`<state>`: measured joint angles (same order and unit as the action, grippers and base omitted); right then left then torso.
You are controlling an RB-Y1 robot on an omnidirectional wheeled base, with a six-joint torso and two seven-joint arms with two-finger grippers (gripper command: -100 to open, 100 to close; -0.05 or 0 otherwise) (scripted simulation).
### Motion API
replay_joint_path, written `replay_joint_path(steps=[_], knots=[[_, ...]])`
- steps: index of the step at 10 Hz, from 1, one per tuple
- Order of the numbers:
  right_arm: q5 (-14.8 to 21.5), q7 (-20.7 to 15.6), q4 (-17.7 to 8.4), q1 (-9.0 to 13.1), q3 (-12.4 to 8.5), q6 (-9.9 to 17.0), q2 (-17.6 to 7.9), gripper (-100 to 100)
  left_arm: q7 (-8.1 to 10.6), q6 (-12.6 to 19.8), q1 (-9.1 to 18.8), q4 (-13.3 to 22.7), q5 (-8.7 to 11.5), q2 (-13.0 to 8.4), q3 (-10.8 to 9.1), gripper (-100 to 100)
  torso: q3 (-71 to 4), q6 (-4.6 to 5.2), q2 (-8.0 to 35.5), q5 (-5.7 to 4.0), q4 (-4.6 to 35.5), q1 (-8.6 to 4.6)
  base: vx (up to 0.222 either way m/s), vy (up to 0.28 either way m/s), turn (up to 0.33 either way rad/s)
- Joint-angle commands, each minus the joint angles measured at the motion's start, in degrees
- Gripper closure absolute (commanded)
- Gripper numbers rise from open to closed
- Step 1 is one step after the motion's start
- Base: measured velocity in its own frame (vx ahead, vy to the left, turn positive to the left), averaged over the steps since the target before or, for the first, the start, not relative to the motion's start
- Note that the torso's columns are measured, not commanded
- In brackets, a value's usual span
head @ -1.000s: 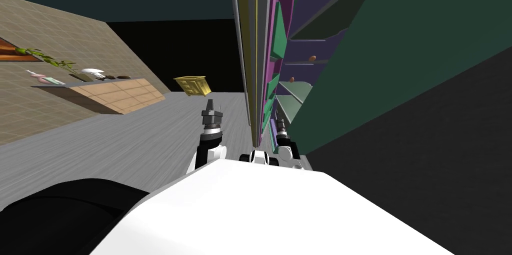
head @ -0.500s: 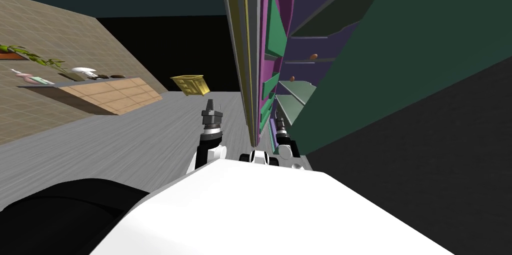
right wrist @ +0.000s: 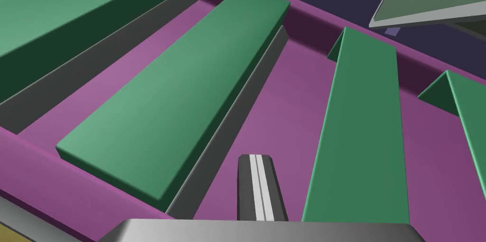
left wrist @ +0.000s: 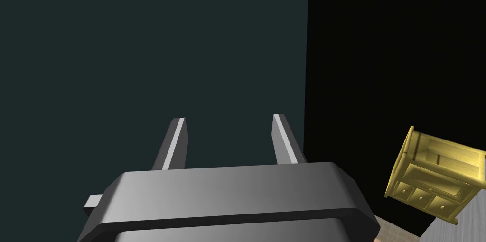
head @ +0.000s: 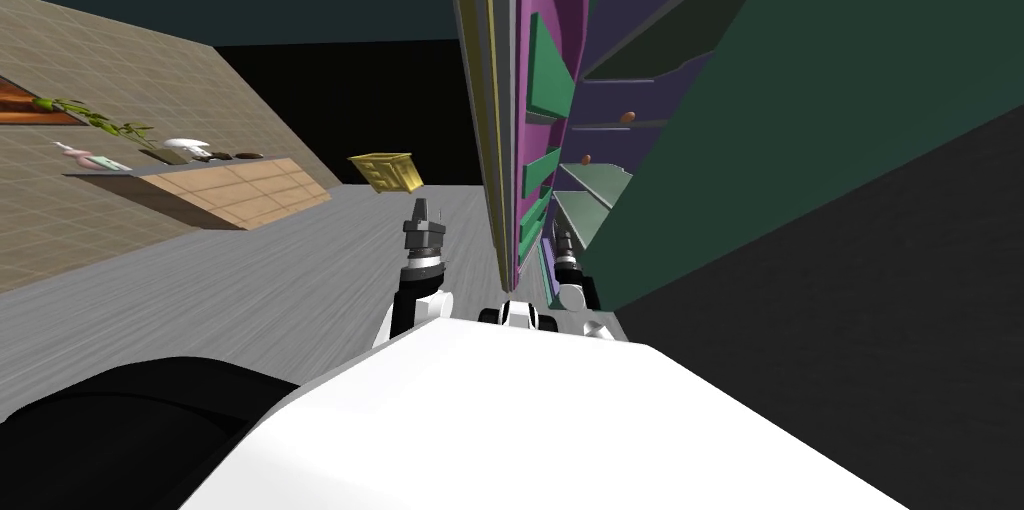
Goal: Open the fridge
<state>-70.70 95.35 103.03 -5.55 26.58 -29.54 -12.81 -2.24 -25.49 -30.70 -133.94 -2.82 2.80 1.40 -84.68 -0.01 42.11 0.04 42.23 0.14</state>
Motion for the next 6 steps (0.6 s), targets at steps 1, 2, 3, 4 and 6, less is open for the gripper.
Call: replay_joint_path(steps=[1,2,3,4,6], knots=[[-4.7,-4.4,-0.4,3.7,-2.7,-0.8,-0.5,-100,0.00,0.0,0.0,0.0,0.0,0.0,0.00,0,0.0,0.01,0.1,-0.02,0.0,-0.08,0.028,0.095,0.030],[-5.2,-4.4,-0.4,3.7,-2.7,-0.8,-0.5,-100,0.00,0.0,0.0,0.0,0.0,0.0,0.00,0,0.1,0.00,0.2,-0.04,0.0,-0.12,0.014,0.065,0.008],[-7.6,-6.3,-0.5,5.4,-3.9,-1.2,-0.7,-100,0.00,0.0,0.0,0.0,0.0,0.0,0.00,0,0.2,0.02,0.3,-0.07,0.1,-0.24,0.013,0.053,0.020],[-9.7,-8.5,-0.7,7.1,-5.2,-1.7,-0.9,-100,0.00,0.0,0.0,0.0,0.0,0.0,0.00,0,0.2,0.01,0.2,-0.08,0.1,-0.24,0.017,0.060,0.042],[-13.0,-10.7,-0.9,9.3,-6.6,-2.2,-1.1,-100,0.00,0.0,0.0,0.0,0.0,0.0,0.00,0,0.1,0.01,0.1,-0.01,0.0,0.01,0.038,0.095,0.032]])
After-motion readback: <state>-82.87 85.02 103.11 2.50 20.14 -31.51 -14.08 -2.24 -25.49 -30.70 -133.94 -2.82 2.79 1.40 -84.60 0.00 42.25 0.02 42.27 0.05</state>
